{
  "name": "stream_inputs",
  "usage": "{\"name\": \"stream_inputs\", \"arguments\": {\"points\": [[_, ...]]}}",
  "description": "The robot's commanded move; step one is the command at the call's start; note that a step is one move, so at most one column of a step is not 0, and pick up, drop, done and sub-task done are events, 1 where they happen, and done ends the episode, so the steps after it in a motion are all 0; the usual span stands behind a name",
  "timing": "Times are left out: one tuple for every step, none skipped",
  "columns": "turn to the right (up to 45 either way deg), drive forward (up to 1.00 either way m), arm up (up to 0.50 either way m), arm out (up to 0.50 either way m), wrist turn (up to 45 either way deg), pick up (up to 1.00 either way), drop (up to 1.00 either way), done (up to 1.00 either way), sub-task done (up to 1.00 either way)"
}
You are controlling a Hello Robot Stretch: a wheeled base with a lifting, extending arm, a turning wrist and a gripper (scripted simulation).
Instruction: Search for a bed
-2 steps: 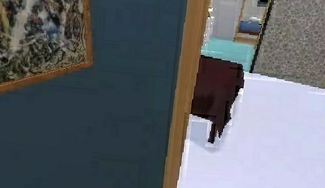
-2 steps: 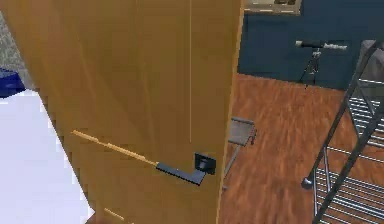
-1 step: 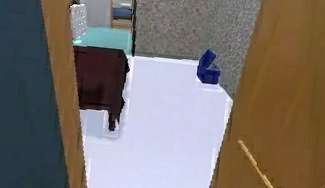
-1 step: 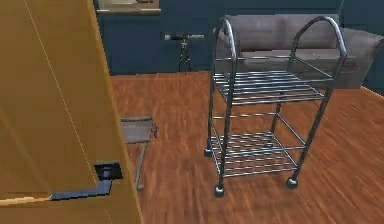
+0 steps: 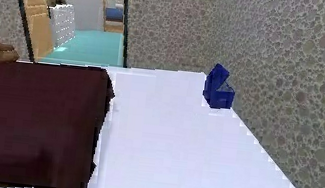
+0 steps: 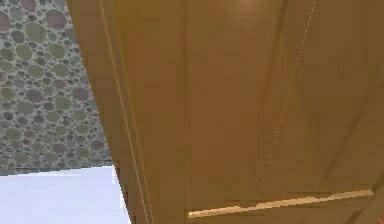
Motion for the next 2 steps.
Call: {"name": "stream_inputs", "arguments": {"points": [[9.0, 0.00, 0.00, 0.00, 0.0, 0.00, 0.00, 0.00, 0.00], [0.0, 0.25, 0.00, 0.00, 0.0, 0.00, 0.00, 0.00, 0.00]]}}
